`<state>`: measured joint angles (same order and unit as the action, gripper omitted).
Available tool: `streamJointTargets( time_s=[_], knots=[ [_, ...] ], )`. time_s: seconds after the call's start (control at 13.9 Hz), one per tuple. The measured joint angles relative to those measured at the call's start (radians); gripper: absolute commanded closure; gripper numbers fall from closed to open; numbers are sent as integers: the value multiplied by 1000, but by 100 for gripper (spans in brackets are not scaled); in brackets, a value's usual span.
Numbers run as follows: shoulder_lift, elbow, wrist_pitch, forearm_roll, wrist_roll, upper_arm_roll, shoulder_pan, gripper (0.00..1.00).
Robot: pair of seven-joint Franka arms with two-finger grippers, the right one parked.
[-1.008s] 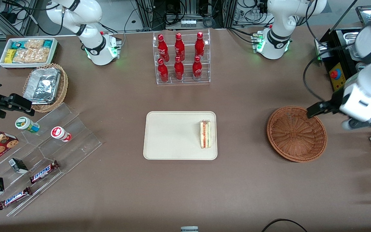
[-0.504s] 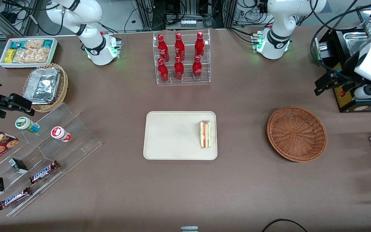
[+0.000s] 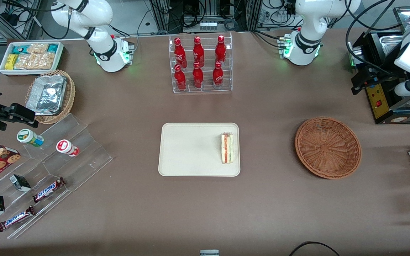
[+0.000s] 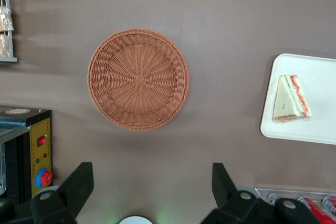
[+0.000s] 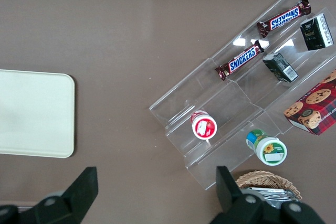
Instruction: Place sandwich from basket to tray
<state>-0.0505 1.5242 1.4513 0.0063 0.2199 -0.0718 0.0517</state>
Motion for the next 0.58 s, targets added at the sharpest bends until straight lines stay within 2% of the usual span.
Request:
streamJointTargets(
  time_s=[0.29, 0.58],
  knots=[
    [2, 2, -17, 2, 0, -2, 0, 0],
    [6, 4, -16, 34, 0, -2, 0, 0]
  ],
)
